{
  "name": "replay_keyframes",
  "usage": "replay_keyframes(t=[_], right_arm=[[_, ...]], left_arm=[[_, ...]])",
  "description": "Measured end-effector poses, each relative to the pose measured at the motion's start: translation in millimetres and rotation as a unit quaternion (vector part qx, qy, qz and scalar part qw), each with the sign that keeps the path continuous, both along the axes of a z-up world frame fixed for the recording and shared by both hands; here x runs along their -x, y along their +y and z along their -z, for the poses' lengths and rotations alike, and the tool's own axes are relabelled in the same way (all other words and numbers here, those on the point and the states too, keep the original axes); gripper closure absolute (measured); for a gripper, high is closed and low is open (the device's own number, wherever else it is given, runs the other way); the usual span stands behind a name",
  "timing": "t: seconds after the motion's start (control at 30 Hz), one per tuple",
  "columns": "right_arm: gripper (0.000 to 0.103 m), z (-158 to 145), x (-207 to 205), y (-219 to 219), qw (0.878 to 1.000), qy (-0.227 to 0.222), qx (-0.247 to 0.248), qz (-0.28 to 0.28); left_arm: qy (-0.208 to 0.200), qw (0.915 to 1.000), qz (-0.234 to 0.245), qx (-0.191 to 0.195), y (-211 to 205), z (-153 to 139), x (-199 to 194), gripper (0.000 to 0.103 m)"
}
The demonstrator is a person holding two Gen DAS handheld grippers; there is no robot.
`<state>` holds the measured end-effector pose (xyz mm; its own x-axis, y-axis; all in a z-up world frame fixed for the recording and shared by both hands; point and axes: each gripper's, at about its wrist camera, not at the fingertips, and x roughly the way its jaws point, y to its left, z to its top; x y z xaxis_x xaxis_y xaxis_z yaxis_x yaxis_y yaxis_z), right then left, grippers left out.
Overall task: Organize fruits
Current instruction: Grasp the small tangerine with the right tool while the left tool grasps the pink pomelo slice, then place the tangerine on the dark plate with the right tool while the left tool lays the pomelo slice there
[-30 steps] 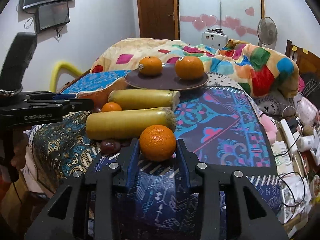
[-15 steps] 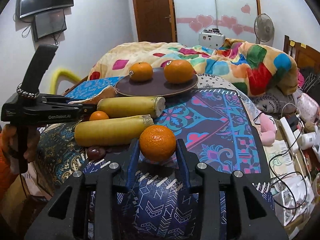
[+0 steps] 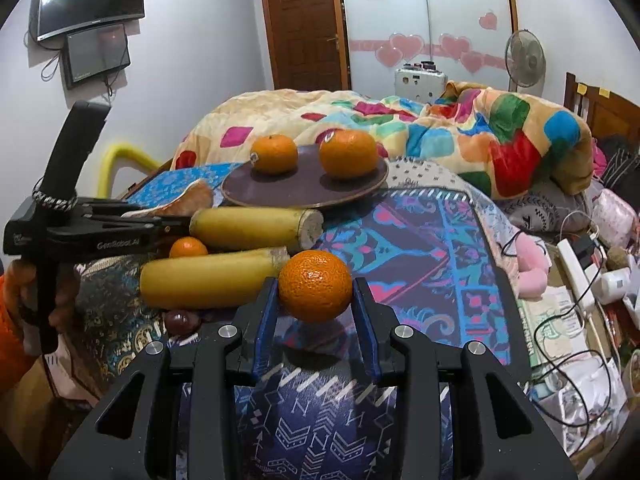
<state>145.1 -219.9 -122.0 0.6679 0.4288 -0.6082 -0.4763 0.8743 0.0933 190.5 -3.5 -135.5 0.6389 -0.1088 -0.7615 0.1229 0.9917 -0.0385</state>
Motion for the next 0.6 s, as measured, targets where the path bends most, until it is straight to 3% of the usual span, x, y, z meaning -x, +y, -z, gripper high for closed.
replay_keyframes(t=[0.3, 0.6], right_arm=[[0.069, -25.6, -6.8, 6.7, 0.999, -0.035, 0.001, -0.001], [0.069, -47.4, -26.6, 18.1, 0.997, -0.071, 0.01, -0.002]], left_arm=[[-0.042, 0.9991, 0.003, -0.004, 0.1, -33.5, 11.1, 0.08], [-0.066, 0.9977, 0.008, -0.011, -3.0, -56.3, -6.2, 0.08]])
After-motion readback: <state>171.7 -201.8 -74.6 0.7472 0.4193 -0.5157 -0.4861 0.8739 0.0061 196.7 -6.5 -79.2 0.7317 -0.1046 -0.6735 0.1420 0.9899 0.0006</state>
